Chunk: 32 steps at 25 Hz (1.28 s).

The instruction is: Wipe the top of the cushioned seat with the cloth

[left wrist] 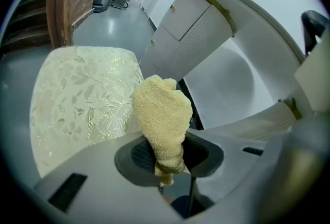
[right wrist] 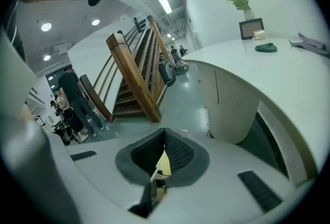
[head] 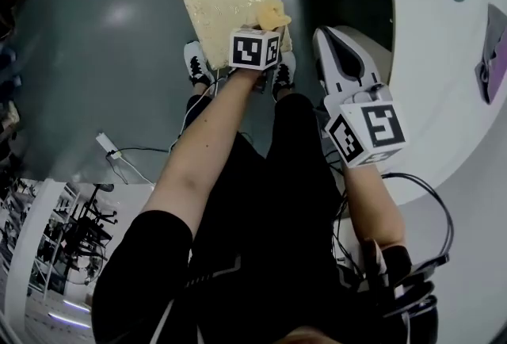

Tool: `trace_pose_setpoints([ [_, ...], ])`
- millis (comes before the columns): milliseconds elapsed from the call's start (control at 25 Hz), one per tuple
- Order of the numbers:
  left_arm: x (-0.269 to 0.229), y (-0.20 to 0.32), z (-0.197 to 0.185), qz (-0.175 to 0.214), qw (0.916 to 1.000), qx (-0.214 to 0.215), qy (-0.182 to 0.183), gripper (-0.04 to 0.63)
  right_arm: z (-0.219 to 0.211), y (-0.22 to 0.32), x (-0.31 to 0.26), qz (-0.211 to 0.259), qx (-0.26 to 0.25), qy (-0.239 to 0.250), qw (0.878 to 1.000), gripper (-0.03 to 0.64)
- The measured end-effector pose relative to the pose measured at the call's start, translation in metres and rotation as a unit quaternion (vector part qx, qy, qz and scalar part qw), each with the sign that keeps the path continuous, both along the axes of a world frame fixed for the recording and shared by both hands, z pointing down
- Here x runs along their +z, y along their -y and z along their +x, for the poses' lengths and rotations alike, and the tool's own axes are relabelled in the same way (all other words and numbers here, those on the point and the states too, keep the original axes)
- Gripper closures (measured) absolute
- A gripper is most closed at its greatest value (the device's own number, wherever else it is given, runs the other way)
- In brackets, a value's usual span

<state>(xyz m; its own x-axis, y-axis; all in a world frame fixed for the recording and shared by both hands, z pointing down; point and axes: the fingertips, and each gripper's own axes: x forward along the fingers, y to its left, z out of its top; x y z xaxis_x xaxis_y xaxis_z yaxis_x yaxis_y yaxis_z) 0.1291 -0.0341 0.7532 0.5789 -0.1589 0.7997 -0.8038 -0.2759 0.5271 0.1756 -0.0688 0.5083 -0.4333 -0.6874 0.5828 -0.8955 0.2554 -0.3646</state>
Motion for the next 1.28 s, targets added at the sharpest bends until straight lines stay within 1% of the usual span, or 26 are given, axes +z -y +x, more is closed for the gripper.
trace_pose_setpoints([
  [120, 0.019, 0.020, 0.007, -0.005, 0.9999, -0.009, -0.013, 0.494, 0.002, 0.009, 0.003, 0.003, 0.017, 0.002, 1.000, 0.612],
  [240, 0.019, 0.015, 0.004, -0.014, 0.9995, -0.019, -0.021, 0.494, -0.004, -0.001, 0.010, -0.012, 0.012, -0.007, 1.000, 0.612],
  [360, 0.012, 0.020, -0.001, -0.011, 0.9997, -0.022, -0.007, 0.494, -0.007, -0.002, 0.011, -0.021, 0.014, -0.004, 1.000, 0.612],
  [480, 0.007, 0.017, -0.011, -0.027, 0.9987, -0.043, -0.002, 0.494, -0.009, -0.004, 0.007, -0.027, 0.012, -0.001, 1.000, 0.612],
  [640, 0.021, 0.007, -0.036, -0.028, 0.9989, -0.035, 0.012, 0.494, -0.017, -0.007, 0.018, -0.030, 0.003, 0.002, 1.000, 0.612],
  [720, 0.026, 0.003, -0.046, -0.034, 0.9986, -0.039, 0.014, 0.494, -0.016, -0.005, 0.021, -0.030, 0.002, 0.003, 1.000, 0.612],
  [760, 0.028, 0.004, -0.057, -0.037, 0.9982, -0.044, 0.014, 0.494, -0.021, -0.002, 0.022, -0.029, 0.001, 0.002, 1.000, 0.612],
  [840, 0.032, 0.003, -0.089, -0.043, 0.9975, -0.054, 0.015, 0.494, -0.044, 0.003, 0.024, -0.028, -0.005, 0.000, 1.000, 0.612],
  [1000, 0.031, -0.004, -0.141, -0.041, 0.9972, -0.055, 0.028, 0.494, -0.088, 0.009, 0.018, -0.024, -0.017, -0.003, 1.000, 0.612],
  [1120, 0.029, -0.006, -0.166, -0.044, 0.9962, -0.065, 0.039, 0.494, -0.106, 0.014, 0.011, -0.018, -0.026, -0.002, 0.999, 0.612],
  [1280, 0.027, -0.011, -0.194, -0.049, 0.9939, -0.067, 0.073, 0.494, -0.120, 0.019, 0.006, -0.018, -0.026, 0.002, 0.999, 0.612],
])
